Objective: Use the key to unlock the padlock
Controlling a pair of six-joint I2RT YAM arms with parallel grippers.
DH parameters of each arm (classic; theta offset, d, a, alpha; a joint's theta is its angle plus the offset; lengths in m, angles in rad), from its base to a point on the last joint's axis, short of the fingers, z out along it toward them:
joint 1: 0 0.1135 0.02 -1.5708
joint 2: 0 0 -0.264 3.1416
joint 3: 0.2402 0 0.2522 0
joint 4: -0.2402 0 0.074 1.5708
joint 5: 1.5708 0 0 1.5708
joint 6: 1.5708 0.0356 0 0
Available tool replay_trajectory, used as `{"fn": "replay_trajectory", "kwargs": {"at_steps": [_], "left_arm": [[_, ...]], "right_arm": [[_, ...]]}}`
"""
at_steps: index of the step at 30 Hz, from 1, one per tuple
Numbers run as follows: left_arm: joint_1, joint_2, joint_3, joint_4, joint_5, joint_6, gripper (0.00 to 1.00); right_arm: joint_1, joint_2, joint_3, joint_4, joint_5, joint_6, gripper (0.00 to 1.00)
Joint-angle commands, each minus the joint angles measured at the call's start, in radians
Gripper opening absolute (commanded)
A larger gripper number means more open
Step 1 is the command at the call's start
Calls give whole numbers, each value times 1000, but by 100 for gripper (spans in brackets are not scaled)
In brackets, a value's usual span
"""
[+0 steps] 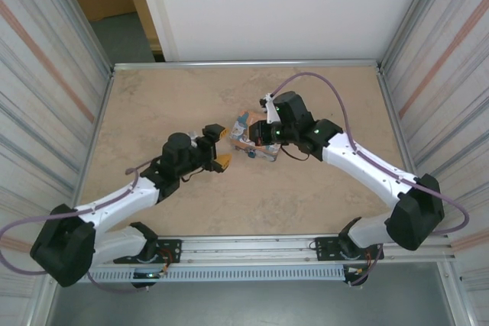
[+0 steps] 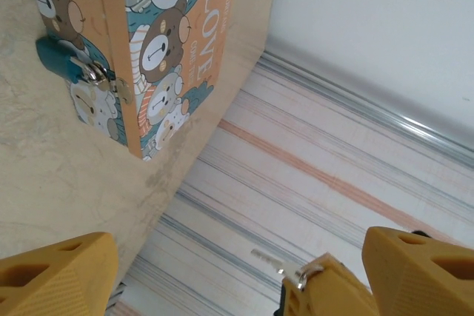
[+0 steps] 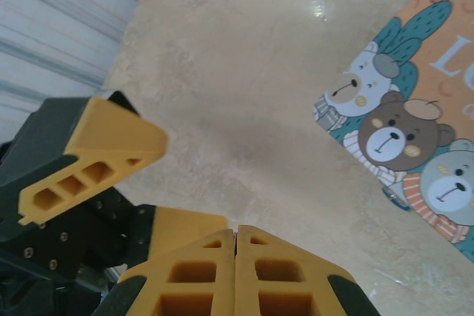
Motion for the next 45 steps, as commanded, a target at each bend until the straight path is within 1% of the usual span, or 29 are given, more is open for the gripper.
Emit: {"fn": "replay_trajectory", "kwargs": {"at_steps": [1, 8, 14, 17, 19, 23, 26, 34, 45], "left_arm": [[-16, 35, 63, 109, -16, -73, 85], [-44, 115, 99, 188, -15, -120, 82], [-53, 155, 107, 238, -11, -143, 74], [-52, 153, 106, 230, -20, -147, 69], [-52, 142, 100, 207, -31, -162, 63], [-51, 119, 86, 178, -56, -151, 54], [-52, 100, 80, 150, -70, -145, 51], [-51, 63, 60, 109, -95, -140, 39], [-51, 55, 54, 92, -102, -132, 31]], "right_arm": [[16, 19, 30, 46, -16, 35, 0], [36, 57, 35, 71, -31, 50, 0], [55, 82, 49, 85, -43, 58, 0], [59, 82, 50, 84, -44, 60, 0], [61, 75, 49, 80, -40, 60, 0], [62, 62, 40, 75, -34, 63, 0], [63, 54, 40, 78, -34, 67, 0], [63, 24, 32, 76, -15, 70, 0], [63, 8, 32, 86, -16, 81, 0]]}}
